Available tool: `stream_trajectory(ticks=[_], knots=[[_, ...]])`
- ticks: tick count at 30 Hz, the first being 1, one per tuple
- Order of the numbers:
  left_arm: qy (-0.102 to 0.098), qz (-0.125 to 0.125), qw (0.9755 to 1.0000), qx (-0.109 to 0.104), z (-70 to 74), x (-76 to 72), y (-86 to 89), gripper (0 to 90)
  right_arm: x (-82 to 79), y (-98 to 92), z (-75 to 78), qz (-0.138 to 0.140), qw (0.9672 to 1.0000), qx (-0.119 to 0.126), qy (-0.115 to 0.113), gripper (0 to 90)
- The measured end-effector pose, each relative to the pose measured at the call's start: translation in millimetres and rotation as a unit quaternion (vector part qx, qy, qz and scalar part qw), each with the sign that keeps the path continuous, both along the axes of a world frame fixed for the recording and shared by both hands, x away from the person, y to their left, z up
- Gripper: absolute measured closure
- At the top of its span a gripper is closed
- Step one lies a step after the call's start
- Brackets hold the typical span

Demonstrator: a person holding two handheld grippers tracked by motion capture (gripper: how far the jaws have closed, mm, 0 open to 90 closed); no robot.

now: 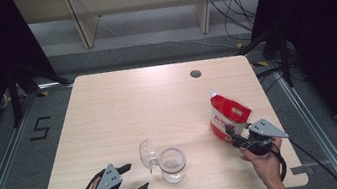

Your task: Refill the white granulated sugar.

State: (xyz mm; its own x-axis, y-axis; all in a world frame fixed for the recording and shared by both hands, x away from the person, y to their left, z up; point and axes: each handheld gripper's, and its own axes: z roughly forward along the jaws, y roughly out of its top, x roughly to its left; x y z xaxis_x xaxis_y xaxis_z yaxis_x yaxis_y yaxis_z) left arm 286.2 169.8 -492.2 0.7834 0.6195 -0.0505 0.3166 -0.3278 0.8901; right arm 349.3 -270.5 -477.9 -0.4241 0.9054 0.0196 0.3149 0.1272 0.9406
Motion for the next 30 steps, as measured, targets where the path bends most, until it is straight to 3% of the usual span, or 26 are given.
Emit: stream_trajectory(ticks=[3, 8, 10, 11, 13, 14, 16, 19, 25, 26, 28, 30], knots=[[0.0, 0.0, 1.0, 0.0, -0.2, 0.1, 0.1, 15.5, -3.2, 5.9, -0.1, -0.019, 0.9997, 0.015, 0.005, 46.7], [0.0, -0.001, 1.0, 0.0, 0.1, 0.1, -0.1, 15.5, -6.5, 11.5, 0.1, -0.044, 0.9988, 0.019, 0.005, 46.8], [-0.004, -0.003, 1.0, -0.002, 0.0, 0.6, -0.5, 15.5, -9.5, 15.3, 1.1, -0.054, 0.9978, 0.033, 0.018, 46.7], [-0.008, -0.008, 0.9999, 0.007, 0.6, 1.2, 0.7, 15.5, -9.4, 16.1, 0.7, -0.056, 0.9977, 0.035, 0.015, 46.7], [-0.009, -0.008, 0.9999, 0.007, 0.6, 1.3, 0.7, 15.5, -10.0, 16.9, 1.5, -0.062, 0.9976, 0.024, 0.018, 46.6], [0.001, 0.0, 1.0, 0.0, 0.0, 0.0, -0.2, 15.5, -10.0, 16.9, 1.5, -0.062, 0.9976, 0.024, 0.018, 46.6], [0.001, 0.0, 1.0, 0.0, -0.2, 0.1, -0.1, 15.5, -8.5, 16.1, 0.4, -0.058, 0.998, 0.025, 0.006, 46.5], [0.0, 0.0, 1.0, 0.0, 0.1, -0.1, -0.1, 15.5, -10.1, 16.0, 1.0, -0.056, 0.998, 0.026, 0.016, 46.9], [-0.001, 0.002, 1.0, 0.003, 0.5, -0.2, 0.4, 15.5, -3.5, 5.2, -4.2, 0.001, 0.9997, -0.017, -0.017, 40.6], [-0.001, 0.001, 1.0, 0.003, 0.5, -0.2, 0.4, 15.5, -2.5, 5.2, -6.4, 0.01, 0.9997, -0.004, -0.021, 39.0], [0.001, 0.001, 1.0, -0.001, 0.2, -0.1, -0.1, 15.5, 0.4, 3.8, -8.3, 0.027, 0.999, -0.005, -0.035, 36.5], [0.002, -0.002, 1.0, -0.001, -0.2, 0.0, -0.7, 15.5, 2.3, 3.2, -9.7, 0.031, 0.9989, -0.009, -0.034, 35.6]])
